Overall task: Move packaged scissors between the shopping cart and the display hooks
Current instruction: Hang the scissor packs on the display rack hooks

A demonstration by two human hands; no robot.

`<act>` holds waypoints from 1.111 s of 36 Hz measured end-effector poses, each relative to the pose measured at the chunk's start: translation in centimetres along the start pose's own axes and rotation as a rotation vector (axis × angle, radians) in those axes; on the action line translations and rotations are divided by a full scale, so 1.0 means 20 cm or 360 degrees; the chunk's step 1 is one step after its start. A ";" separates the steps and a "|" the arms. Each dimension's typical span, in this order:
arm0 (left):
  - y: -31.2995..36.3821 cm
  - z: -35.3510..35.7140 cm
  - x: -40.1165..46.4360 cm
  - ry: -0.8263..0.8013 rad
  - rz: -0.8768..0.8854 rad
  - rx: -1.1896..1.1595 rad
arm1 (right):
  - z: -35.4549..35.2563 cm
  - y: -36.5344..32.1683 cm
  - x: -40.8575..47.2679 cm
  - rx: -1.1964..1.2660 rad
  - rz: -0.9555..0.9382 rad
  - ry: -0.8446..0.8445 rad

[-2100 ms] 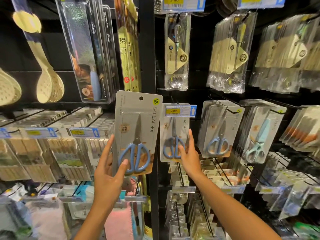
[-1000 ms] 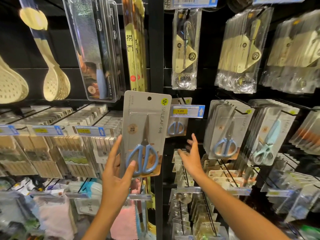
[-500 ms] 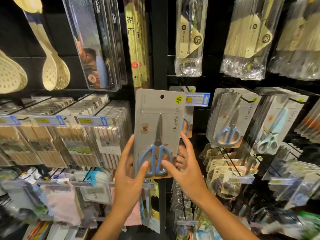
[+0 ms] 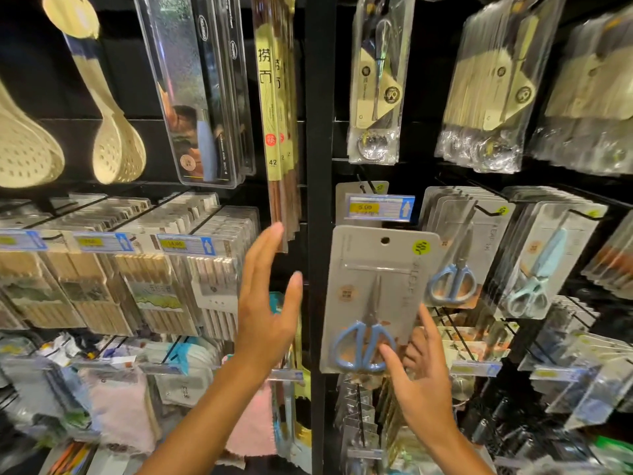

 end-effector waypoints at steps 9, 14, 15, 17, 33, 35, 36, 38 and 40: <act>0.03 0.18 0.44 -0.0028 0.0542 0.0472 | -0.11 0.23 0.03 -0.0013 0.0268 0.0022; 0.08 0.23 0.61 -0.0063 0.0690 0.0570 | -0.11 0.28 0.09 -0.0045 0.0320 0.0021; 0.10 0.24 0.64 -0.0049 0.0724 0.0600 | -0.11 0.29 0.10 -0.0045 0.0319 0.0017; 0.11 0.24 0.69 -0.0006 0.0751 0.0674 | -0.09 0.28 0.14 -0.0035 0.0308 0.0003; 0.06 0.26 0.71 0.0041 0.0699 0.0607 | 0.07 0.14 0.39 0.0003 0.0114 -0.0066; 0.06 0.26 0.71 0.0048 0.0699 0.0601 | 0.07 0.12 0.42 0.0026 0.0096 -0.0064; 0.06 0.26 0.71 0.0052 0.0702 0.0600 | 0.06 0.12 0.43 0.0044 0.0089 -0.0058; 0.06 0.26 0.71 0.0059 0.0704 0.0594 | 0.05 0.10 0.45 0.0065 0.0083 -0.0038; 0.06 0.26 0.70 0.0065 0.0700 0.0587 | 0.05 0.09 0.47 0.0064 0.0078 -0.0047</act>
Point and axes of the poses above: each hand's wrist, its own x-axis towards the middle knuckle, its own z-axis out of the palm, y = z × x, the point moved 7 cm from there along x, towards the middle knuckle, and after that the axes turned 11 degrees about z, right-handed, at the moved point
